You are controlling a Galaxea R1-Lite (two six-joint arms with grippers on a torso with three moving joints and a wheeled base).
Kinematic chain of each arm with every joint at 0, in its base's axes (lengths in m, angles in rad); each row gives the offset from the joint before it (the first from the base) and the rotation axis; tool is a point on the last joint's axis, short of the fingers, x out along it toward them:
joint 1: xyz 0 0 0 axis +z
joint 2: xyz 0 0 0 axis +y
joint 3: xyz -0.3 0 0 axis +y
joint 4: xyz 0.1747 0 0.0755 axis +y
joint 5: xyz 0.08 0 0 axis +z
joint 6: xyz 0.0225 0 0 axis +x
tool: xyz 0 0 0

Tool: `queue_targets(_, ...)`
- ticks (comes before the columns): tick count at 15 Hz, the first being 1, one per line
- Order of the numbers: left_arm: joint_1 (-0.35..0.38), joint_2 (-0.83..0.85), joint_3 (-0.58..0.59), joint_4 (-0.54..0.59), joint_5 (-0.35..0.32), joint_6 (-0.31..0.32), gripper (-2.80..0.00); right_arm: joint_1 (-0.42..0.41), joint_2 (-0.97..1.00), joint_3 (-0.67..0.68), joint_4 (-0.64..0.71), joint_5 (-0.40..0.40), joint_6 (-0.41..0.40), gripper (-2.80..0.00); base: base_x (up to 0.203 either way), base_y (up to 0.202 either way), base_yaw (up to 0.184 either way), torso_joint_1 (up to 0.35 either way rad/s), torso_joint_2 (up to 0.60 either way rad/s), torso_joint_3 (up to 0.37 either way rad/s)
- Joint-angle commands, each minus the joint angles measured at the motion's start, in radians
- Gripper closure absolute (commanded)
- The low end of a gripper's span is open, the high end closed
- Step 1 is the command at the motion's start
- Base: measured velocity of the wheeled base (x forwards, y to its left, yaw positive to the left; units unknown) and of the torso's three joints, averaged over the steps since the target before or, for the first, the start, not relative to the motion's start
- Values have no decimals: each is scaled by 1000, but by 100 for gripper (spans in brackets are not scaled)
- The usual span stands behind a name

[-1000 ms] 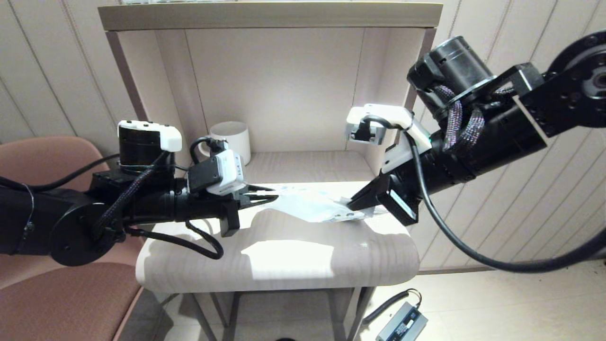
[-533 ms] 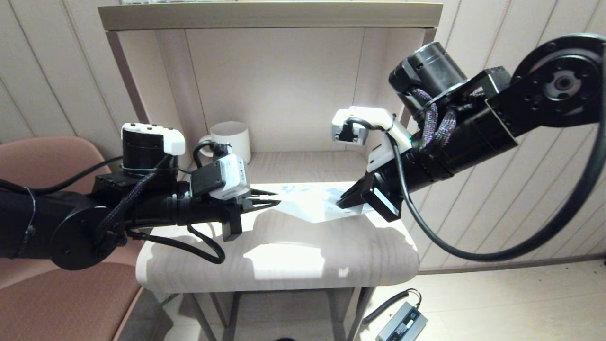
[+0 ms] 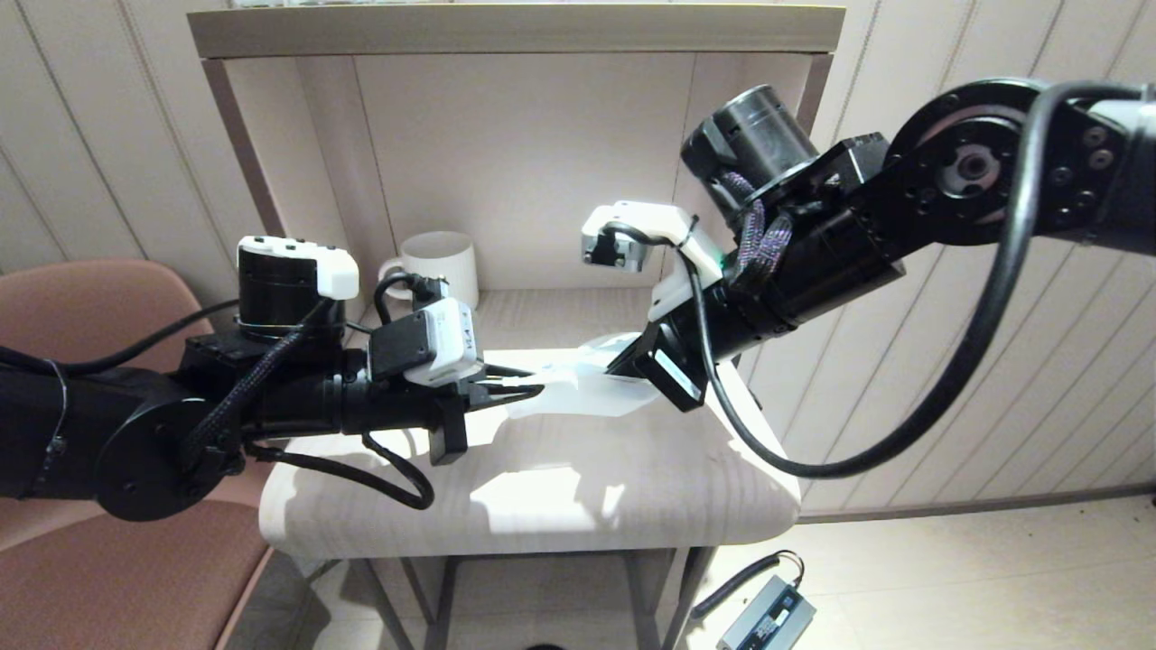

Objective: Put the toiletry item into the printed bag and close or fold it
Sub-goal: Place the toothpaste in the storage bag

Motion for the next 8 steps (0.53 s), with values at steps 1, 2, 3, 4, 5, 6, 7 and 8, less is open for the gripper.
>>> queue_targets(1, -1, -1, 0, -2, -4, 4, 0, 3, 13, -2, 3, 1, -3, 0, 0, 0, 0, 0, 0, 0)
queue_targets(2, -1, 0, 0, -2, -4, 4, 0, 3, 11, 0, 6, 1, -3, 0, 0, 0, 0, 0, 0, 0)
queue_targets(3, -1, 0, 0, -2, -5, 4, 0, 3, 11, 3, 8, 1, -3, 0, 0, 0, 0, 0, 0, 0)
queue_targets(4, -1, 0, 0, -2, -4, 4, 0, 3, 10, 6, 8, 1, -3, 0, 0, 0, 0, 0, 0, 0)
queue_targets(5, -1, 1, 0, -2, -4, 4, 0, 2, 10, 8, 8, 0, 4, 0, 0, 0, 0, 0, 0, 0)
queue_targets(6, -1, 1, 0, -2, -4, 4, 0, 3, 10, 9, 6, 1, 7, 0, 0, 0, 0, 0, 0, 0)
queue_targets(7, -1, 0, 0, -2, -5, 4, 0, 3, 10, 7, 6, 0, 6, 0, 0, 0, 0, 0, 0, 0)
queue_targets(8, -1, 0, 0, -2, -4, 4, 0, 3, 10, 6, 7, 0, 6, 0, 0, 0, 0, 0, 0, 0)
